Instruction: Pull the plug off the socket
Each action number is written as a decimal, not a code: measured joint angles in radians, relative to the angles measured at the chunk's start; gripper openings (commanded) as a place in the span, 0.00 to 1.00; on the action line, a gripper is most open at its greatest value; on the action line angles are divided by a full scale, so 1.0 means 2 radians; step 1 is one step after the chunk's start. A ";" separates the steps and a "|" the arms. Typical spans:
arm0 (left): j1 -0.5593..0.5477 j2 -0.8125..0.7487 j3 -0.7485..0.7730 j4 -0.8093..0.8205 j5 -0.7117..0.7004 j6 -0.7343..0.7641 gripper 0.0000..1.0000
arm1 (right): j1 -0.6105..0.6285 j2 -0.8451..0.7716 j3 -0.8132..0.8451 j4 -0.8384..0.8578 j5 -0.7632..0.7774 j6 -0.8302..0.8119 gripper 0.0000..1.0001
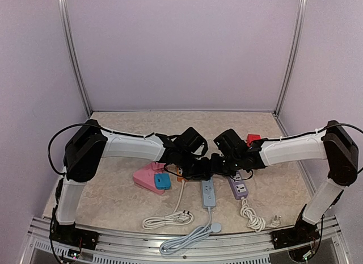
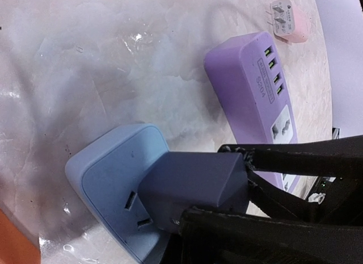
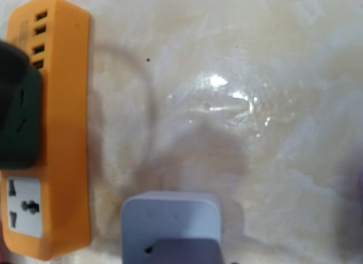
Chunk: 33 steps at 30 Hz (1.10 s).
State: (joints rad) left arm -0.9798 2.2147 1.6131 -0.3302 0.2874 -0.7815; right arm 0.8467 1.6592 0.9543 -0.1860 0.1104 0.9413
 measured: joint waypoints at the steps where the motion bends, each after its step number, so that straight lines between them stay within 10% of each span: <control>1: 0.000 0.000 0.000 0.000 0.001 -0.001 0.00 | 0.001 0.000 0.000 0.000 0.003 0.000 0.00; 22: 0.005 0.002 -0.001 -0.001 0.006 -0.017 0.00 | 0.002 -0.085 0.010 0.011 0.025 -0.009 0.00; 33: -0.008 0.017 0.071 -0.103 -0.043 0.029 0.00 | -0.115 -0.086 -0.004 0.031 -0.061 -0.053 0.03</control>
State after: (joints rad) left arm -0.9951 2.2490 1.7550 -0.5365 0.2020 -0.7242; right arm 0.6159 1.4864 0.9470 -0.1249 -0.0120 0.8349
